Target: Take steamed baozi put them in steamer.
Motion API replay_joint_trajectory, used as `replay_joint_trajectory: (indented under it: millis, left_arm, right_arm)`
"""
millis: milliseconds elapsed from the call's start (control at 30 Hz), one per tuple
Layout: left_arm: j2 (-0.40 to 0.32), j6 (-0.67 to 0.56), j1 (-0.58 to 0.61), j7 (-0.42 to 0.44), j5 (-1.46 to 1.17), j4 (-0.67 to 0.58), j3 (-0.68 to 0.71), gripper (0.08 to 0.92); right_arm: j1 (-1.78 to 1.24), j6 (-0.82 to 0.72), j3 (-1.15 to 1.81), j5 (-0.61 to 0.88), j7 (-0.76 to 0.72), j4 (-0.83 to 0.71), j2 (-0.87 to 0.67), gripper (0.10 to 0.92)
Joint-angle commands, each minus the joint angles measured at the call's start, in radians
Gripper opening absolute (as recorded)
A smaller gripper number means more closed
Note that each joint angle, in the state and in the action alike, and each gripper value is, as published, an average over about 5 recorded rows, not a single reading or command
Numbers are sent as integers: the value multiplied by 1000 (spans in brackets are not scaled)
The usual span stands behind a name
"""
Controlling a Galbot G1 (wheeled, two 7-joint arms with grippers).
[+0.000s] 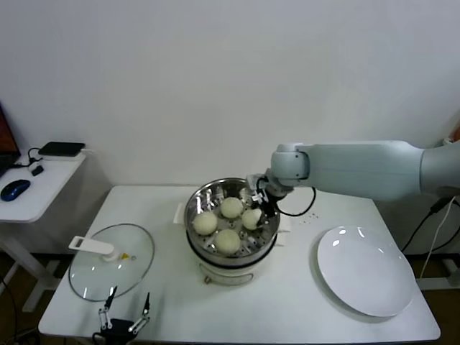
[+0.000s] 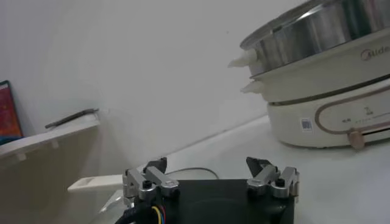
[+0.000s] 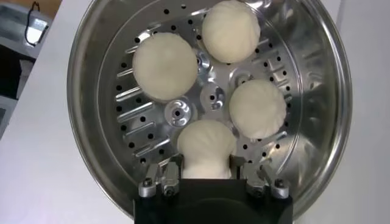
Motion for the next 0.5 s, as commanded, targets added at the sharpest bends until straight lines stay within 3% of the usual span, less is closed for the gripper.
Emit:
replay_joint_trajectory:
  millis: [33, 300, 433, 500]
  left_arm:
    - [2, -1, 5, 0, -1, -5, -1, 823]
    - [3, 2, 16, 4, -1, -26, -2, 823]
    - [3, 3, 21, 3, -2, -36, -5, 823]
    - [3, 1, 23, 2, -2, -37, -5, 823]
  right_arm:
    - [3, -2, 4, 9, -3, 9, 2, 571]
    - [148, 39, -72, 83, -53, 50, -69, 787]
    - [195, 33, -67, 110, 0, 51, -158, 819]
    - [185, 20, -31, 144, 109, 70, -226, 822]
